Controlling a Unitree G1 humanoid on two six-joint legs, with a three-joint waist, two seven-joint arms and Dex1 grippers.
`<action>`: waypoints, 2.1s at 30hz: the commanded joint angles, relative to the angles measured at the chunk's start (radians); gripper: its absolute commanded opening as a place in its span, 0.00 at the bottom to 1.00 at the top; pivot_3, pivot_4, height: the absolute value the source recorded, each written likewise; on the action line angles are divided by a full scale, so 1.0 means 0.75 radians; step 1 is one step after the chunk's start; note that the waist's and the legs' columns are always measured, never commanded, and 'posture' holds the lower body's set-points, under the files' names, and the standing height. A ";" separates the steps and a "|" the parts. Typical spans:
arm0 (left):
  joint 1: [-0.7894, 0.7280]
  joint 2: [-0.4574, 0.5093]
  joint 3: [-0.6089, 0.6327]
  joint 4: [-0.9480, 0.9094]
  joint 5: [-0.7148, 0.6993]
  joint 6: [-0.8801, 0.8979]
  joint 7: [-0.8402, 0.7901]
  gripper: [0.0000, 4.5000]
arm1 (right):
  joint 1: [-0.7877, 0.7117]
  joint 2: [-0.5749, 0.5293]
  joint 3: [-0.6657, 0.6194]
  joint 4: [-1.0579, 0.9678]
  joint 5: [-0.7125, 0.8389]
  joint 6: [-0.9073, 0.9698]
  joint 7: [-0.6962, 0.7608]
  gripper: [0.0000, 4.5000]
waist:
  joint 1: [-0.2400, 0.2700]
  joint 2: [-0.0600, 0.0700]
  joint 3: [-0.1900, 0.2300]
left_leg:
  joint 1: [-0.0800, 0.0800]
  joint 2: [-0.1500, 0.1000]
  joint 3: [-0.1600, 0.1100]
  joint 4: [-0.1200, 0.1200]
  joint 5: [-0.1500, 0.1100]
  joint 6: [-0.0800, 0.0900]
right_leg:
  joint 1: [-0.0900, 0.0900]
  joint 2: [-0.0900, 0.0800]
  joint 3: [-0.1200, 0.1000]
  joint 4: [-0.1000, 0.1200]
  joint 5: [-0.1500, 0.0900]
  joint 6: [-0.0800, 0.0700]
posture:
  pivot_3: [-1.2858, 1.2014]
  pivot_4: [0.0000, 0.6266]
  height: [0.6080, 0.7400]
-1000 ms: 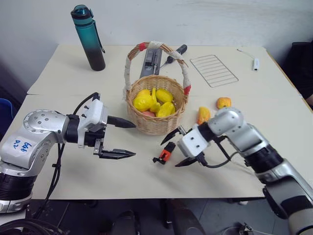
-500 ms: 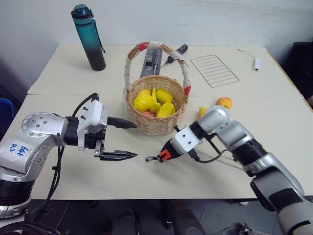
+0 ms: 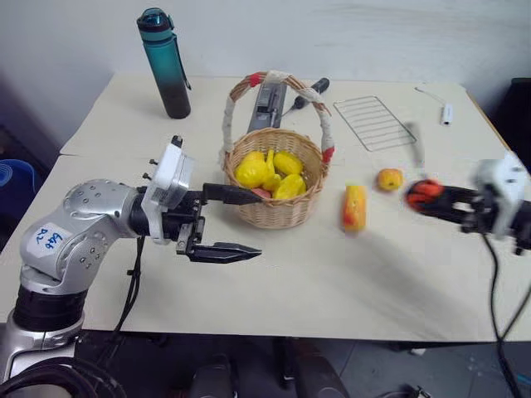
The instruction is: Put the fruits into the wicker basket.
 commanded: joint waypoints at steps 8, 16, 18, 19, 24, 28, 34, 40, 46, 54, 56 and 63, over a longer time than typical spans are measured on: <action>-0.075 -0.021 -0.060 0.018 0.049 -0.065 -0.048 1.00 | -0.072 0.081 0.011 0.579 -0.194 -0.171 -0.399 0.40 | -0.070 0.002 0.001 | 0.000 -0.002 0.007 -0.002 0.005 0.001 | 0.001 0.001 0.009 0.002 0.003 0.006 | 0.52 0.24 1.00; -0.057 -0.015 -0.048 0.041 0.063 -0.082 -0.059 1.00 | -0.069 -0.004 -0.184 0.330 -0.008 0.038 -0.373 1.00 | -0.071 0.002 0.001 | 0.001 -0.002 0.005 -0.004 0.007 -0.002 | 0.001 0.003 0.009 0.004 0.001 0.009 | 0.52 0.24 1.00; -0.054 -0.012 -0.040 0.046 0.064 -0.080 -0.054 1.00 | -0.085 -0.011 -0.201 0.132 0.056 0.152 -0.379 1.00 | -0.073 0.003 0.001 | 0.001 -0.001 0.005 -0.004 0.007 -0.002 | 0.001 0.003 0.009 0.004 0.001 0.009 | 0.52 0.24 1.00; -0.053 -0.011 -0.036 0.047 0.064 -0.078 -0.052 1.00 | -0.097 -0.004 -0.195 0.039 0.091 0.212 -0.389 1.00 | -0.073 0.003 0.001 | 0.001 -0.001 0.006 -0.004 0.007 -0.002 | 0.001 0.003 0.009 0.004 0.001 0.009 | 0.52 0.24 1.00; -0.044 0.003 -0.014 0.036 0.058 -0.063 -0.033 1.00 | -0.226 0.238 -0.065 -0.431 0.382 0.653 -0.590 1.00 | -0.075 0.000 0.001 | 0.001 0.002 0.004 -0.005 0.008 -0.006 | 0.001 0.005 0.008 0.005 0.001 0.009 | 0.52 0.24 1.00; -0.035 0.019 0.007 0.018 0.046 -0.044 -0.002 1.00 | -0.269 0.510 0.057 -0.612 0.422 0.851 -0.842 1.00 | -0.066 0.001 0.001 | -0.001 0.002 -0.002 -0.005 0.009 -0.009 | -0.003 0.004 0.003 0.004 0.001 0.006 | 0.52 0.24 1.00; -0.023 0.041 0.022 0.007 0.055 -0.036 0.014 1.00 | -0.289 0.758 0.242 -0.611 0.274 0.844 -1.098 1.00 | -0.039 0.001 0.001 | -0.012 -0.001 -0.001 -0.004 0.009 -0.008 | -0.014 0.000 0.003 0.003 0.002 0.004 | 0.52 0.24 1.00; -0.044 0.047 0.025 -0.002 0.052 -0.030 0.037 1.00 | -0.380 0.856 0.390 -0.427 0.122 0.708 -1.183 1.00 | -0.041 0.001 0.001 | -0.023 -0.001 0.000 -0.003 0.010 -0.010 | -0.027 0.000 0.003 0.005 0.003 0.004 | 0.52 0.24 1.00; -0.058 0.046 0.023 -0.005 0.052 -0.026 0.057 1.00 | -0.425 0.868 0.518 -0.227 -0.019 0.546 -1.160 0.96 | -0.038 0.001 0.001 | -0.023 -0.001 -0.001 -0.004 0.009 -0.009 | -0.027 0.000 0.003 0.005 0.003 0.004 | 0.52 0.24 1.00; -0.008 0.089 0.094 -0.019 0.033 -0.006 0.093 1.00 | -0.293 0.783 0.447 -0.413 0.051 0.532 -0.997 0.44 | -0.036 0.001 0.001 | -0.023 -0.001 -0.001 -0.004 0.006 -0.003 | -0.027 0.000 0.002 0.005 0.003 0.004 | 0.52 0.24 1.00; 0.010 0.103 0.125 -0.021 0.024 0.002 0.099 1.00 | -0.236 0.711 0.411 -0.517 0.109 0.547 -0.902 0.42 | -0.034 0.001 0.001 | -0.023 -0.001 -0.002 -0.004 0.006 -0.003 | -0.027 0.000 0.002 0.005 0.003 0.004 | 0.52 0.24 1.00; 0.066 0.152 0.224 -0.028 -0.016 0.027 0.115 1.00 | -0.324 0.459 0.288 -0.812 0.608 0.826 -0.549 0.42 | -0.043 0.000 0.001 | -0.020 0.000 -0.001 -0.003 0.004 -0.001 | -0.024 0.001 0.002 0.005 0.003 0.006 | 0.52 0.24 1.00</action>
